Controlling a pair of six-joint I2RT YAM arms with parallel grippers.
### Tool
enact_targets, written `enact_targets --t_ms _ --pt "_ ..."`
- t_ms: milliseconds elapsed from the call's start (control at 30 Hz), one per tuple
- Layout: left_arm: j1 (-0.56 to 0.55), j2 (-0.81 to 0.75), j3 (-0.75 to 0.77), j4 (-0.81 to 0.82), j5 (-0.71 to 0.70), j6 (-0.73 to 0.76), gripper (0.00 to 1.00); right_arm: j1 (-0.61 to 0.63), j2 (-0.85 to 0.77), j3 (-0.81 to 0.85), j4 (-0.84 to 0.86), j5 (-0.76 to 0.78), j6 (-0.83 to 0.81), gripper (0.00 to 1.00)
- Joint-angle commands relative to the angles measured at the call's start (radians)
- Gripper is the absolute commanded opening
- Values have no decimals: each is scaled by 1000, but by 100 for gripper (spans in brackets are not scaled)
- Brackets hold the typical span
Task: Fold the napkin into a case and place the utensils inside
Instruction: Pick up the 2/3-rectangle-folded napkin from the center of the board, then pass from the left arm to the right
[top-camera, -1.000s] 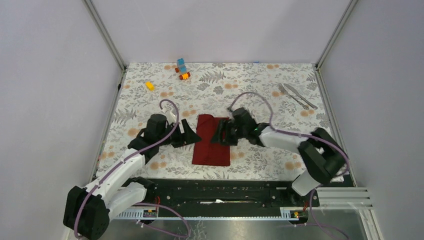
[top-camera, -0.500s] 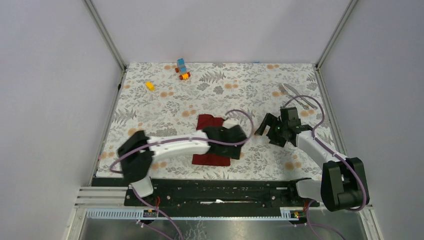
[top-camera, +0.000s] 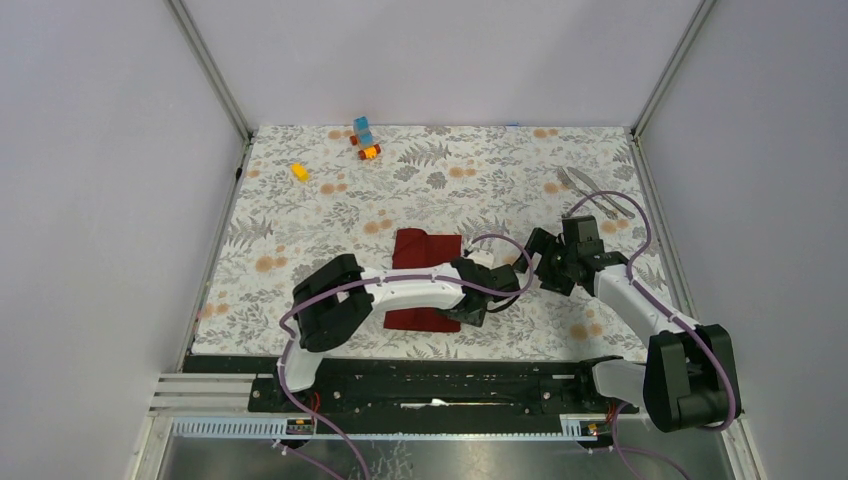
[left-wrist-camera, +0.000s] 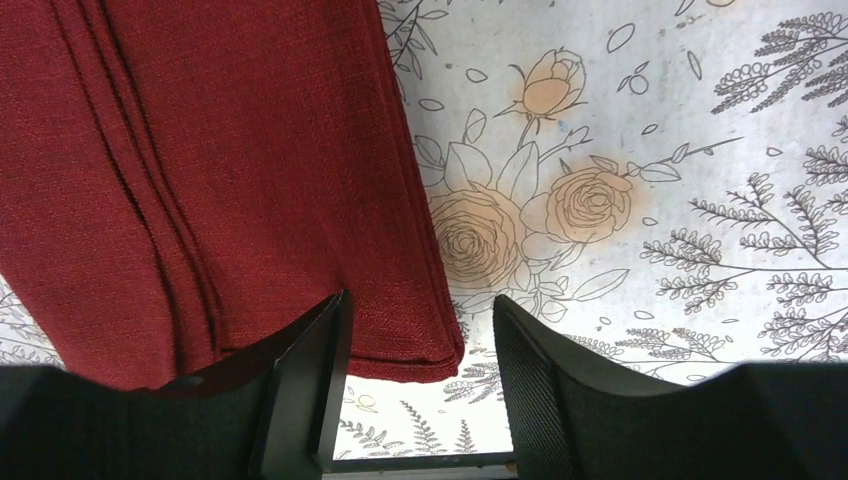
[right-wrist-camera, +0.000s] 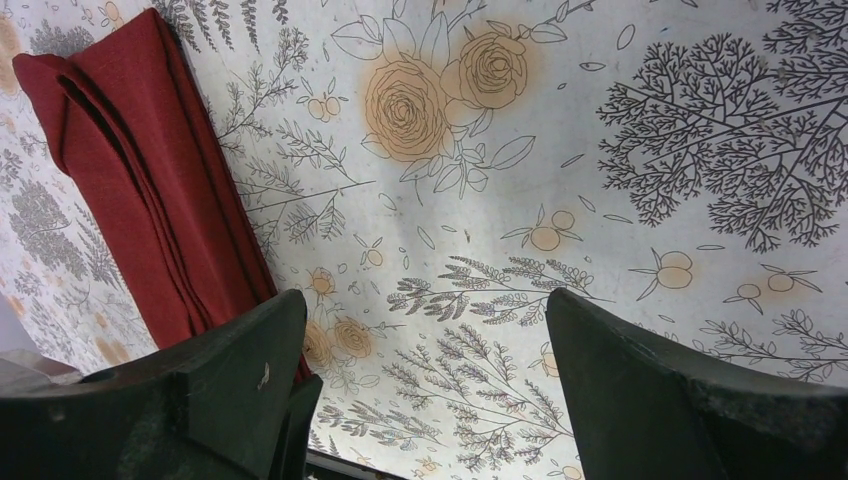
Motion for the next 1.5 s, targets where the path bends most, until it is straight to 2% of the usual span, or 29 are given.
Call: enact_targets --t_ms 0,133,200,467,533,667,833,967,1167,1333,1467 --pt "-1 23 11 31 11 -12 56 -4 -17 8 5 4 -16 97" --pt "1 45 -6 45 24 -9 54 -4 -2 15 12 -11 -16 97" --pt "7 40 -34 72 36 -5 51 -4 3 14 19 -21 -15 97" --pt "37 18 -124 139 84 21 16 -4 67 -20 136 -194 -18 98" --pt "38 2 -135 147 84 38 12 -4 91 -21 156 -215 -23 98" --pt "40 -62 -139 167 89 85 0 -4 139 -35 266 -350 -15 100" --pt "50 -182 -180 220 88 102 0 6 218 -54 464 -449 104 100" --pt "64 -260 -224 259 110 103 0 53 349 -43 648 -493 234 100" --pt "74 -305 -252 275 123 104 0 168 517 0 912 -461 410 99" --pt "76 -321 -260 275 127 109 0 188 645 11 1064 -456 505 90" --pt "76 -335 -268 284 129 108 0 187 687 4 1112 -440 512 84"
